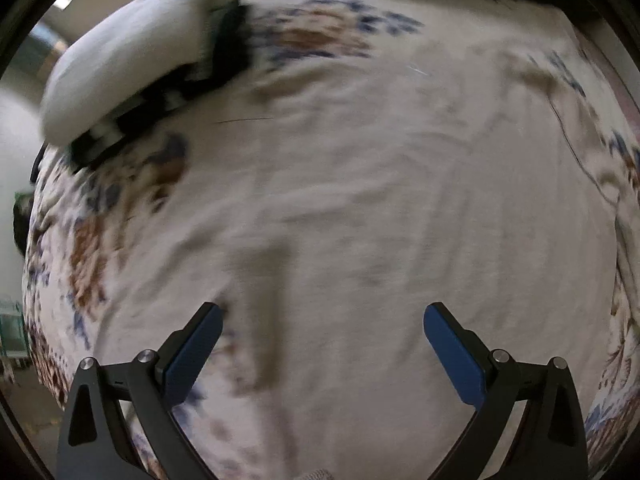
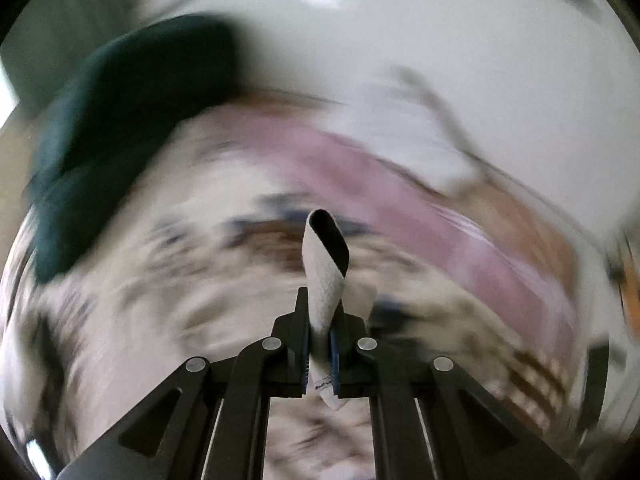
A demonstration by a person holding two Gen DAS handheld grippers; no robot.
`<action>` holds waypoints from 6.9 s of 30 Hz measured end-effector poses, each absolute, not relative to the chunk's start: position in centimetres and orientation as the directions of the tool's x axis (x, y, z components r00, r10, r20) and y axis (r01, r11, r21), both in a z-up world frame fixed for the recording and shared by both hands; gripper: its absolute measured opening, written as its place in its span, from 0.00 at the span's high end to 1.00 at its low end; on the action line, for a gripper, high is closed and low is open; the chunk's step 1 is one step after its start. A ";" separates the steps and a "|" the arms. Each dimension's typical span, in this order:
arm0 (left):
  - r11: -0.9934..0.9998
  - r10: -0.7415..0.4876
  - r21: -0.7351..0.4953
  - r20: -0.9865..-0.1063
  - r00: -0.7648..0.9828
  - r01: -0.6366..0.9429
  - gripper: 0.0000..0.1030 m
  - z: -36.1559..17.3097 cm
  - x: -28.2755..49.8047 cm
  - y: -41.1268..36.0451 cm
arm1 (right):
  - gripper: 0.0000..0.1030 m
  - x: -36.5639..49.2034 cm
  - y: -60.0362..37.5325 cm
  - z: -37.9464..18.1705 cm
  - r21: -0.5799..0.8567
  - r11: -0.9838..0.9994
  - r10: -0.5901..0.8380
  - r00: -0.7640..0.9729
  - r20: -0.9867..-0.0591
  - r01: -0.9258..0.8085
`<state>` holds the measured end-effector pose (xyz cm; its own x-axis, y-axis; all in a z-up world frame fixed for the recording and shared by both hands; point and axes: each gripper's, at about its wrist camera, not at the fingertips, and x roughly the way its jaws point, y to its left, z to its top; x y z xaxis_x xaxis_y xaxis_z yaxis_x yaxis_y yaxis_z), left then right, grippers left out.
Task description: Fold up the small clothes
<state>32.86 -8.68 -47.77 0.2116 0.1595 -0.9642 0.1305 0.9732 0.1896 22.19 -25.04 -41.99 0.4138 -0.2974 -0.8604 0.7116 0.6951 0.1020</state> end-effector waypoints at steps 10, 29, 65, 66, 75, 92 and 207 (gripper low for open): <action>0.948 0.227 0.175 -0.957 0.178 -0.266 0.00 -44.0 26.5 8.5 | 0.93 25.8 7.8 -45.5 -0.067 0.970 0.027 0.377 -0.926 -0.235; 0.767 0.116 0.068 -0.993 0.033 -0.638 0.00 -49.0 17.2 22.6 | 0.82 11.7 18.9 -55.4 -0.114 0.777 -0.093 0.067 -0.993 -0.619; 0.988 -0.102 -0.148 -0.825 0.556 -0.039 0.95 -34.8 24.4 2.5 | 0.42 18.0 -12.9 -52.4 0.028 0.980 0.019 0.046 -0.999 0.195; 0.982 -0.185 -0.180 -0.828 0.528 0.063 0.95 -35.2 24.2 -0.8 | 0.42 17.5 -14.4 -52.5 0.022 0.975 0.014 0.037 -0.999 0.221; 0.814 -0.391 -0.246 -0.902 0.182 0.526 0.95 -43.8 16.9 -17.7 | 0.42 12.2 -27.3 -52.4 -0.060 0.916 -0.058 -0.019 -0.998 0.397; 0.843 -0.378 -0.333 -0.925 0.026 0.422 0.16 -47.0 17.1 -13.6 | 0.42 12.2 -32.9 -52.4 0.228 0.895 0.216 0.075 -0.974 0.385; 0.922 -0.356 -0.381 -0.907 0.226 -0.076 0.95 -53.9 31.7 6.1 | 0.80 25.0 -38.7 -52.5 0.426 0.806 0.369 0.213 -0.905 0.411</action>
<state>31.75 6.10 -53.89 0.2263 -0.3560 -0.9067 -0.0755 0.9216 -0.3807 25.00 -38.72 -52.50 0.2130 0.3694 -0.9045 0.4113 0.8059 0.4259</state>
